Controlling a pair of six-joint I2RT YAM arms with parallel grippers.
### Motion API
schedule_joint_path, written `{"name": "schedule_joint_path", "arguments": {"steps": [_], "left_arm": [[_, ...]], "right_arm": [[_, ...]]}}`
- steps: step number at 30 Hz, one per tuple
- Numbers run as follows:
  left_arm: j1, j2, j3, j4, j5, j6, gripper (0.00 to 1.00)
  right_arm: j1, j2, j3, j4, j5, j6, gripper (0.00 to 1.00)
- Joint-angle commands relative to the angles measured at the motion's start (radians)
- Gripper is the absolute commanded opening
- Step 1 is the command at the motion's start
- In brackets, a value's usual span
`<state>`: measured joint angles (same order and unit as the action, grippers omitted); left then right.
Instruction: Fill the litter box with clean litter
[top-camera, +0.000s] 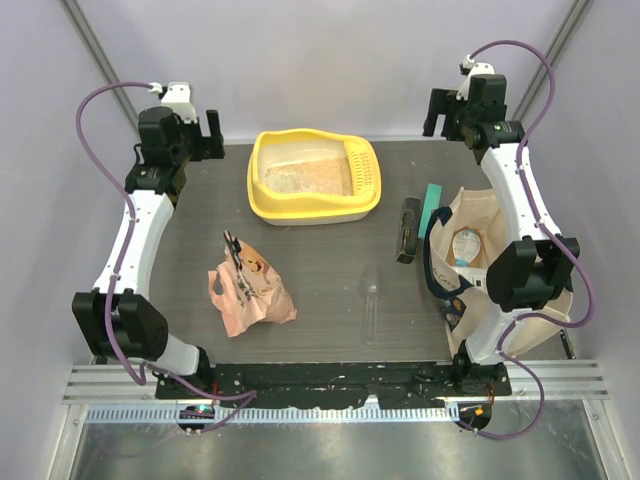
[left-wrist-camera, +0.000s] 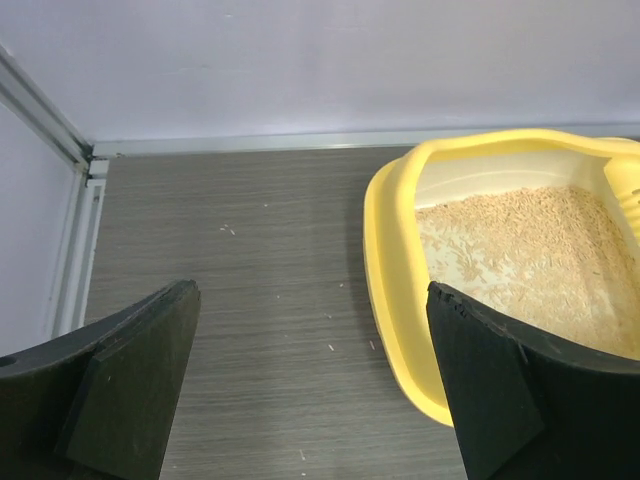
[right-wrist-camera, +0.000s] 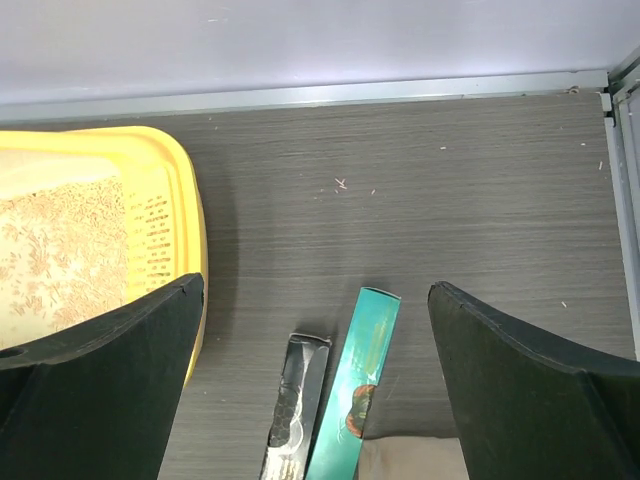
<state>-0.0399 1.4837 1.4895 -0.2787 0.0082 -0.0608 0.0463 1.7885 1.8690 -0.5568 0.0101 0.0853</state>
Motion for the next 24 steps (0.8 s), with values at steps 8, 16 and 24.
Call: {"name": "schedule_joint_path", "arguments": {"steps": [8, 16, 24], "left_arm": [[-0.002, -0.236, -0.090, -0.339, 0.102, 0.139, 1.00], [0.000, -0.326, -0.109, -0.819, 0.046, 0.271, 0.99], [0.000, -0.321, -0.198, -0.927, 0.243, 0.303, 0.99]], "right_arm": [[0.027, -0.095, -0.085, -0.035, -0.467, -0.390, 1.00], [0.154, -0.089, -0.137, -0.026, -0.432, -0.423, 1.00], [0.207, -0.069, -0.140, -0.003, -0.418, -0.398, 1.00]]}}
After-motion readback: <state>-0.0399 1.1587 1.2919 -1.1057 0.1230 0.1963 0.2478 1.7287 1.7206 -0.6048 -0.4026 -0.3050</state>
